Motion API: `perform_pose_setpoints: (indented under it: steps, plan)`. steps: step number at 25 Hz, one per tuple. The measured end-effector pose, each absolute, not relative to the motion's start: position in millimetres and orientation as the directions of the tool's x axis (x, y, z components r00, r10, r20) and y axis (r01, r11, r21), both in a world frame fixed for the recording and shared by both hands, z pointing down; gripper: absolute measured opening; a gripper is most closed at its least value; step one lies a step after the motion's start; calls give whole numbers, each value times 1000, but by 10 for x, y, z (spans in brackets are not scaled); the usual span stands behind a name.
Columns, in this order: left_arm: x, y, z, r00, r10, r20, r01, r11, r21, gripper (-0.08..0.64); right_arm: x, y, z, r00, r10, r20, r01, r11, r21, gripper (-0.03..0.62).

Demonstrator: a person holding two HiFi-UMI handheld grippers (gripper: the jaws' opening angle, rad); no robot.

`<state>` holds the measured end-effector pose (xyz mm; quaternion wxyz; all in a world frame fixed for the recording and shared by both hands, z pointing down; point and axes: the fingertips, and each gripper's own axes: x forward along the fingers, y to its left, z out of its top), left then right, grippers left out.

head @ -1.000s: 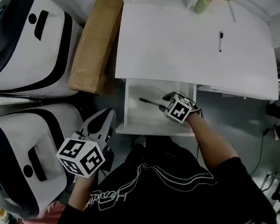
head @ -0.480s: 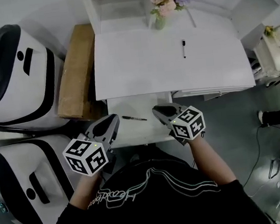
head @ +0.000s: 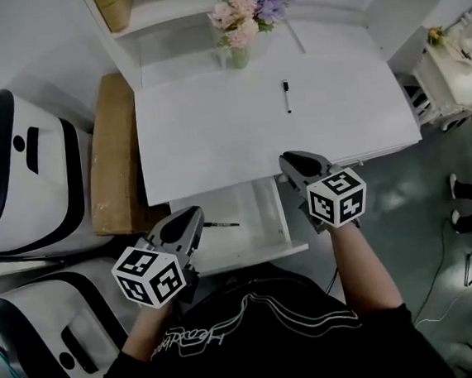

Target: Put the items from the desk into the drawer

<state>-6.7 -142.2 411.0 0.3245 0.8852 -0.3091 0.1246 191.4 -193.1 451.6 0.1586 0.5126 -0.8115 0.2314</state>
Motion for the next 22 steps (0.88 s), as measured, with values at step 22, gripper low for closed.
perform_pose_setpoints:
  steps: [22]
  plan:
    - [-136, -2108, 4492, 707, -492, 508, -707, -501, 498, 25, 3159, -3763, 5590, -128, -669, 733, -990, 131, -53, 168]
